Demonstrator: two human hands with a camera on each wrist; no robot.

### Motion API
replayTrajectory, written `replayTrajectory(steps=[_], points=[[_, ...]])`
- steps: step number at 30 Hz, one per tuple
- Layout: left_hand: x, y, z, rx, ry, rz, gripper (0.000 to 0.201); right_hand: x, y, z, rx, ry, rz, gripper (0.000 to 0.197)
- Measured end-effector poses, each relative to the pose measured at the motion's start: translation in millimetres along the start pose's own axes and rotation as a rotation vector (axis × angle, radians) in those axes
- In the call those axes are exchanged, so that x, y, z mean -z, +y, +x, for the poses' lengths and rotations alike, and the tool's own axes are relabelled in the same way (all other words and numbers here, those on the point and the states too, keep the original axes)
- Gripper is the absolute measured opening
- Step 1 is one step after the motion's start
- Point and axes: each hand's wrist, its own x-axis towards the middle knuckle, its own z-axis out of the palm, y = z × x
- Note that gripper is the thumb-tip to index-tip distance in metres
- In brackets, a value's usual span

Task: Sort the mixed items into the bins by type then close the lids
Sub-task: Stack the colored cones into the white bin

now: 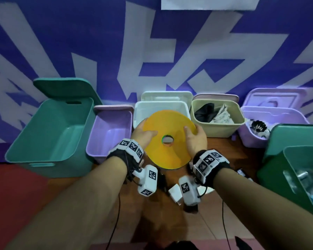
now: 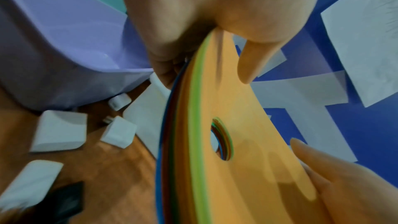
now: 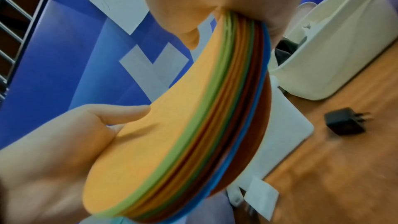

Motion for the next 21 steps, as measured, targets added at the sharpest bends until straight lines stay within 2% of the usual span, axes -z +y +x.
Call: replayTrajectory(steps=[3,7,10,13,17,21], points=[[-11,30,7,-0.059,0.069,0.001,0.048,8,-23,21,0.041,-0.015,0.059,0.056],[-21,64,17,-0.045,0.201,-0.008,0.045,14,-52,47,0.075,-0.066,0.084,0.058],[-20,82,24,-0.038,0.306,-0.024,0.041,11,-68,61,0.117,-0.112,0.084,0.050],[-11,91,24,-0.039,0.379,-0.006,0.041,3,-80,66,0.114,-0.170,0.116,0.042],[9,92,23,-0.007,0.430,-0.028,0.045,-13,-92,65,0.090,-0.247,0.107,0.045],[36,85,20,0.000,0.461,-0.061,0.039,-42,-100,54,0.111,-0.284,0.109,0.047]])
